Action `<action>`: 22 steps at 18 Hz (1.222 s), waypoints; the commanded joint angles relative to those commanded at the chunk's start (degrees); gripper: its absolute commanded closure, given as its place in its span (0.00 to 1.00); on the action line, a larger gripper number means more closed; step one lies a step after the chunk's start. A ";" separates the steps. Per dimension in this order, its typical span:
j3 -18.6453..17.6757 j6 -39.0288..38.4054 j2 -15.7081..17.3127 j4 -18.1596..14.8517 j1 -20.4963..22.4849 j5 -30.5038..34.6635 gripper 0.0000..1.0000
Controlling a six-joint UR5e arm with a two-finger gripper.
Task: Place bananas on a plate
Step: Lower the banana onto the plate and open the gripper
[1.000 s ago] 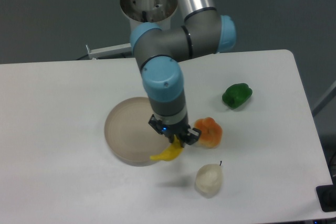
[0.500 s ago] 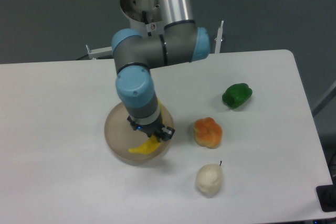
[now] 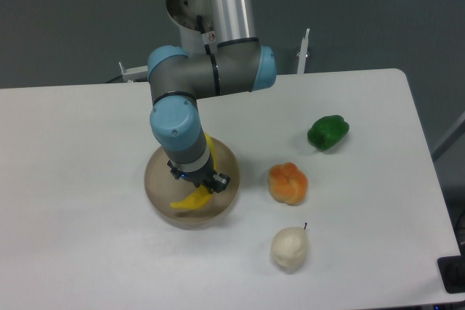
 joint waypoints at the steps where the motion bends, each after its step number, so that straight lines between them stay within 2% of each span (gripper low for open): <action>1: 0.17 -0.09 -0.26 0.00 0.00 0.00 0.62; 12: 0.61 0.44 -1.23 0.53 0.00 -0.09 0.63; 15: 0.88 0.53 -1.32 0.53 0.00 -0.09 0.61; 16: 0.97 0.70 -1.32 0.61 0.00 -0.09 0.54; 18: 1.23 0.88 -1.06 0.62 0.09 -0.09 0.27; 19: 1.23 0.88 -0.97 0.70 0.09 -0.09 0.18; 20: 1.32 0.97 -0.80 0.62 0.17 -0.09 0.14; 22: 1.75 1.23 -0.27 0.53 0.35 -0.09 0.12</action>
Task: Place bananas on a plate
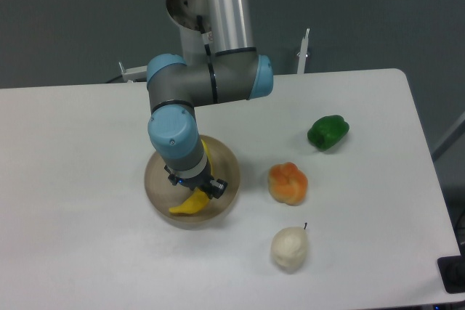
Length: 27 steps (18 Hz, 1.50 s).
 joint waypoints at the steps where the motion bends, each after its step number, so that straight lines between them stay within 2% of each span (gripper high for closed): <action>1: 0.44 0.00 0.18 0.00 0.18 0.00 0.09; 4: 2.02 0.18 1.76 -0.26 1.92 0.00 0.01; 7: 2.64 1.31 3.25 -0.26 4.12 0.00 0.01; 13: 3.25 11.06 5.45 -0.09 10.80 -0.09 0.01; 21: 6.59 23.72 5.45 0.00 19.50 -0.35 0.01; 27: 10.10 29.09 3.44 0.00 22.68 -0.18 0.01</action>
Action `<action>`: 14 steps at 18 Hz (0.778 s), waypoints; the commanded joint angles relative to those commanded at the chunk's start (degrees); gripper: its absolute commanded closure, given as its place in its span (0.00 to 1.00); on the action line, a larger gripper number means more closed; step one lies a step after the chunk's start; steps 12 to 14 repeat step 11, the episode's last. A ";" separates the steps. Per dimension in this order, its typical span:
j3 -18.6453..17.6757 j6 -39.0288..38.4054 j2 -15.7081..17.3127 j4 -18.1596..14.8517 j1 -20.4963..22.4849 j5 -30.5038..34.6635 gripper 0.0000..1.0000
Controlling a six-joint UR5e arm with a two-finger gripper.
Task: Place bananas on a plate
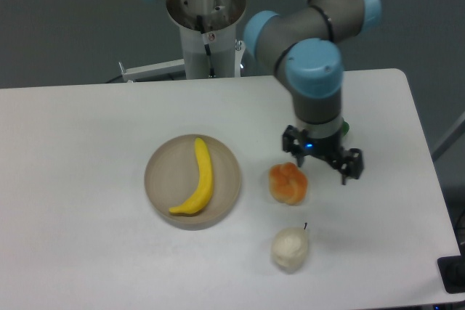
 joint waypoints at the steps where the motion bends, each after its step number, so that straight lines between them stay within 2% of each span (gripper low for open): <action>1: 0.70 0.53 -0.36 0.00 0.00 0.00 0.01; 14: 1.24 0.71 -0.89 0.79 0.53 -0.26 0.01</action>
